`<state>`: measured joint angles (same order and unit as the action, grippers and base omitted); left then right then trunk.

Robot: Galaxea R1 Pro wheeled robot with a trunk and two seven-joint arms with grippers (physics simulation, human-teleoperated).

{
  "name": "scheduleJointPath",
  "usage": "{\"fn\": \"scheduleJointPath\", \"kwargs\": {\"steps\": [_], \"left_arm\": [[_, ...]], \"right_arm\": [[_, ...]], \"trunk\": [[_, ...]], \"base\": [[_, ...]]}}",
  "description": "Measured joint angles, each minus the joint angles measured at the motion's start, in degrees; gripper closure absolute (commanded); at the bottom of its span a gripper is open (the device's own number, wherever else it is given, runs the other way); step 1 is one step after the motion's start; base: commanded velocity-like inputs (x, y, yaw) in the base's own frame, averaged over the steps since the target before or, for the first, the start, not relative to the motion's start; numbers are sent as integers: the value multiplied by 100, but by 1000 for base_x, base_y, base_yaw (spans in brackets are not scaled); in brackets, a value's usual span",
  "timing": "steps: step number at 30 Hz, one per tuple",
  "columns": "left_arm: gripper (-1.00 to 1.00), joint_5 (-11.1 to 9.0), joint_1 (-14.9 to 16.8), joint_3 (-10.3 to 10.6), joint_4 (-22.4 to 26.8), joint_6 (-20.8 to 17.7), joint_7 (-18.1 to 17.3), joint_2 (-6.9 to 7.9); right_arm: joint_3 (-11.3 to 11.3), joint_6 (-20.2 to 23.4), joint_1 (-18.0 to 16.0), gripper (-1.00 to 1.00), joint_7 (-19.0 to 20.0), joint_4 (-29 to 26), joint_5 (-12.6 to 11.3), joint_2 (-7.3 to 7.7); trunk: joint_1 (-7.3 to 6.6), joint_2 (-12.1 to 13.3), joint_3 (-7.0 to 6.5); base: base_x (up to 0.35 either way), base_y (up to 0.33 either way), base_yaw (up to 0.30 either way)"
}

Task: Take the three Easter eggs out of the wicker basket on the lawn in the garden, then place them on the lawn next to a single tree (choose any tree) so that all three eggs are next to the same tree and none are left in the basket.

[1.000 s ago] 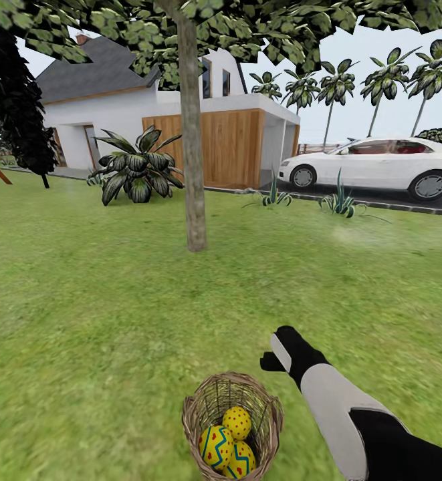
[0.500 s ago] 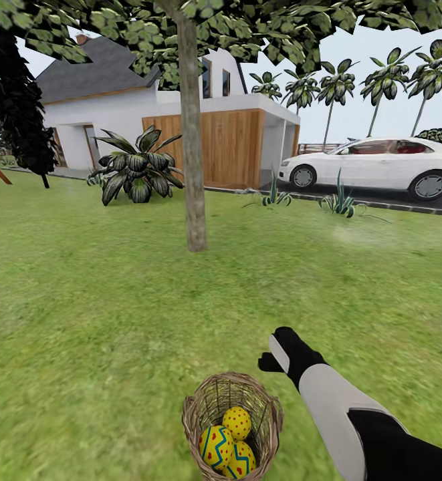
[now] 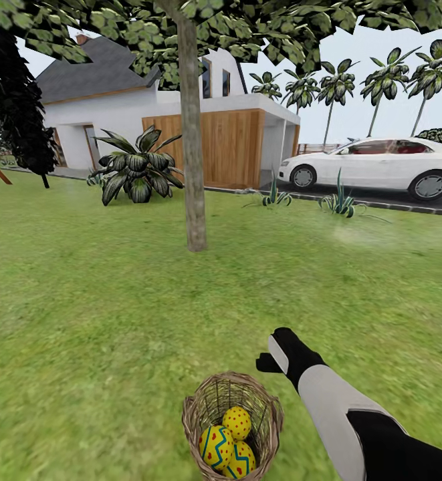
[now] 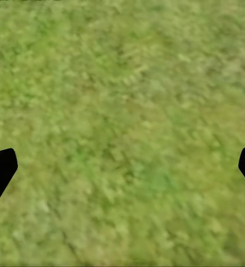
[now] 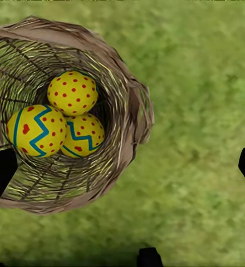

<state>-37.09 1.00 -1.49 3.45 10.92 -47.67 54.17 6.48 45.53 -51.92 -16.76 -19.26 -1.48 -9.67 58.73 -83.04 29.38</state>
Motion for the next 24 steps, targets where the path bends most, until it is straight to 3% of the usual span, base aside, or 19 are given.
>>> {"fn": "scheduleJointPath", "kwargs": {"steps": [8,24], "left_arm": [[-100,7,-3,4,-8,1,-6,5],[-100,16,7,5,-1,-161,2,3]], "right_arm": [[-11,-406,0,-100,7,-7,-1,-11],[-38,-416,1,-100,-10,9,0,8]], "trunk": [[0,0,0],[0,0,0]], "base": [[0,0,0],[0,0,0]]}}
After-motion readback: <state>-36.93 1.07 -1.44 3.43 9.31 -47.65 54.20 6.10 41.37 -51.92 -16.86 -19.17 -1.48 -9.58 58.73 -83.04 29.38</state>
